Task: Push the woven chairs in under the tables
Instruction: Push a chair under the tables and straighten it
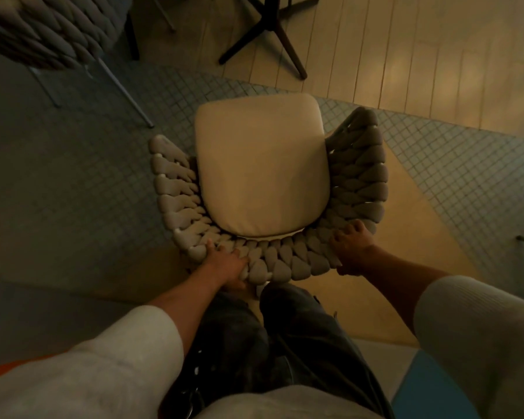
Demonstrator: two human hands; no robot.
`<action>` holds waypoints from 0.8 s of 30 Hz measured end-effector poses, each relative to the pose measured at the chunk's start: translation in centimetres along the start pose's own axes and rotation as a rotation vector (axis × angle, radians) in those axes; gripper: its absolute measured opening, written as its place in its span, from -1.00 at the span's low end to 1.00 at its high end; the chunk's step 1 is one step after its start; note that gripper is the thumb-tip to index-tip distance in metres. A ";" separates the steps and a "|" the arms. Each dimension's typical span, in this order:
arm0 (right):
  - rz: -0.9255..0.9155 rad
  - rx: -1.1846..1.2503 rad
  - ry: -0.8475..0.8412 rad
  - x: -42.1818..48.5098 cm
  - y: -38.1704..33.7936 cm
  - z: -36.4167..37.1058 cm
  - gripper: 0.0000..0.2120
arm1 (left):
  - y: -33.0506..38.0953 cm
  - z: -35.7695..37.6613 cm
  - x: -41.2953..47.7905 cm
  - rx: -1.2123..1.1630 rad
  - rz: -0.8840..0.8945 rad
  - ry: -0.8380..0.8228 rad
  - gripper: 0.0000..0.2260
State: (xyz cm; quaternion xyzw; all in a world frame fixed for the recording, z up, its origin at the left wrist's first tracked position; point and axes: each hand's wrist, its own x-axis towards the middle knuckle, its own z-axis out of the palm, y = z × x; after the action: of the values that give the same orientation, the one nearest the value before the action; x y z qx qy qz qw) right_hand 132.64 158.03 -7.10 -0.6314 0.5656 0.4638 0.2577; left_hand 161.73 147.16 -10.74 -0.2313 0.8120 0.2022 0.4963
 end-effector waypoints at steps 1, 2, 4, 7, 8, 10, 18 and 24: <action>0.000 -0.028 -0.014 0.2 -0.2 -0.3 -0.23 | -0.1 0.1 0.0 -0.001 0.007 0.007 -0.30; 0.004 -0.049 -0.026 0.2 -0.5 -0.5 -0.26 | -0.1 0.3 -0.1 0.000 0.014 0.016 -0.30; 0.018 -0.056 -0.033 0.3 -0.9 -0.8 -0.27 | -0.2 0.6 -0.3 -0.005 0.020 0.049 -0.30; 0.007 -0.060 -0.019 0.0 -1.3 -1.0 -0.21 | -0.8 0.7 -0.7 -0.020 0.011 0.079 -0.32; 0.001 -0.056 -0.006 0.0 -1.4 -1.2 -0.20 | -1.1 0.6 -0.9 -0.025 0.003 0.087 -0.32; -0.005 -0.040 0.022 0.2 -1.4 -1.9 -0.22 | -1.9 0.2 -1.2 -0.027 -0.011 0.109 -0.33; -0.026 0.023 0.088 2.1 -1.6 -5.5 -0.27 | -6.2 -1.8 -1.5 -0.037 -0.039 0.151 -0.40; -0.041 0.031 0.139 4.4 -1.2 -8.4 -0.28 | -9.8 -3.9 -1.6 -0.024 -0.084 0.186 -0.40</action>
State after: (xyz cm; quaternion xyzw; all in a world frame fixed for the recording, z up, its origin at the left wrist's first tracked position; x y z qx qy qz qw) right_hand 135.95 149.10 -7.58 -0.6694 0.5761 0.4046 0.2373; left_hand 165.23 137.36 -8.66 -0.2886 0.8418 0.1685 0.4238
